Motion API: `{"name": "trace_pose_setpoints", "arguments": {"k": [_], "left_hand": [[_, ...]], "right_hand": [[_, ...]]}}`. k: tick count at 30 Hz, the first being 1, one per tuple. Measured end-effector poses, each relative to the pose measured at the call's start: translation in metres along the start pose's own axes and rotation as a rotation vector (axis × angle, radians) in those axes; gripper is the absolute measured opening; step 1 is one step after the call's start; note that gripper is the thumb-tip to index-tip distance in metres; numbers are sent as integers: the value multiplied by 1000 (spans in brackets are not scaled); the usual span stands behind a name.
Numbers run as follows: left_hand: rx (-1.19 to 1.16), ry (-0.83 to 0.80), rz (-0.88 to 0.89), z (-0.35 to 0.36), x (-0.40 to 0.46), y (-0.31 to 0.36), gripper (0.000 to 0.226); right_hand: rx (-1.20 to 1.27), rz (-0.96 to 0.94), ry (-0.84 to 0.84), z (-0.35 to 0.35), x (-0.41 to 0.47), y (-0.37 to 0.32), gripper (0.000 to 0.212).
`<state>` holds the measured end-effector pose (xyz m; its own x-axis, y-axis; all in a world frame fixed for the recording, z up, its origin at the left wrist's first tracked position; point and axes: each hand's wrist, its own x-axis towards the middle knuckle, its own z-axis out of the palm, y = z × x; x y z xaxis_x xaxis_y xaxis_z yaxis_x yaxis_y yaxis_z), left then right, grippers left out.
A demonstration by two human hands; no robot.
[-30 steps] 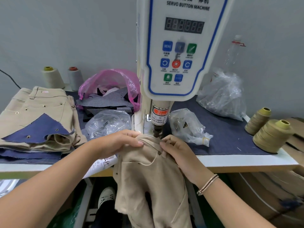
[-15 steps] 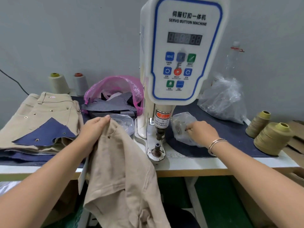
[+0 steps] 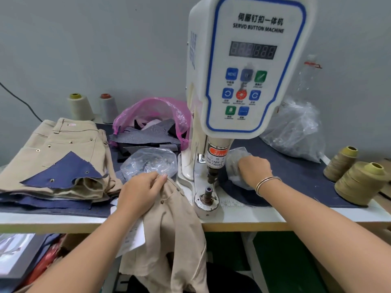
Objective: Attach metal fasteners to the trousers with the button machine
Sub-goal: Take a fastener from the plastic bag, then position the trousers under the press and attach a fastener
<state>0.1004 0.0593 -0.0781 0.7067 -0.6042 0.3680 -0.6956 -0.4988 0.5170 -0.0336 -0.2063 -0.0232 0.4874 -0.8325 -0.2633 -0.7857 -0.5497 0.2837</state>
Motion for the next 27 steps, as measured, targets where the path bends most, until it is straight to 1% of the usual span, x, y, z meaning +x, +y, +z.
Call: {"name": "trace_pose_setpoints", "arguments": {"k": [1, 2, 4, 7, 8, 10, 15, 17, 18, 19, 20, 21, 22, 23, 24, 26, 27], "left_hand": [[13, 13, 23, 0, 0, 1, 45], [22, 20, 41, -1, 0, 1, 44], [43, 33, 67, -2, -1, 2, 43], [74, 62, 94, -2, -3, 4, 43], [81, 67, 101, -1, -3, 4, 43], [94, 72, 110, 0, -3, 3, 43], [98, 59, 75, 2, -3, 0, 40], [91, 62, 64, 3, -3, 0, 39], [88, 61, 57, 3, -3, 0, 39], [84, 57, 50, 3, -2, 1, 39], [80, 51, 42, 3, -2, 1, 39], [75, 44, 34, 4, -2, 1, 39], [71, 37, 29, 4, -2, 1, 40], [69, 32, 26, 4, -2, 0, 40], [70, 28, 24, 4, -2, 0, 41], [71, 27, 26, 3, -3, 0, 41], [74, 28, 26, 3, -4, 0, 41]], "right_hand": [[0, -5, -23, 0, 0, 1, 39], [-4, -27, -2, 2, -1, 2, 37], [-11, -98, 141, 10, -2, 6, 26], [87, -142, 292, 20, -8, 16, 18], [152, -157, 349, 22, -9, 20, 16], [300, -173, 423, 24, -14, 28, 19], [569, -228, 431, 26, -26, 46, 15], [789, -218, 479, 20, -37, 51, 11], [960, -203, 499, 17, -45, 51, 11], [1181, -193, 477, 14, -56, 49, 11], [1416, -196, 380, 13, -69, 44, 11], [1612, -203, 217, 15, -82, 36, 9], [1747, -211, 38, 19, -95, 27, 9], [1818, -221, -126, 23, -106, 16, 11], [1865, -233, -255, 28, -115, 6, 16], [1967, -247, -429, 34, -127, -10, 26], [2024, -242, -488, 36, -131, -15, 26]]}}
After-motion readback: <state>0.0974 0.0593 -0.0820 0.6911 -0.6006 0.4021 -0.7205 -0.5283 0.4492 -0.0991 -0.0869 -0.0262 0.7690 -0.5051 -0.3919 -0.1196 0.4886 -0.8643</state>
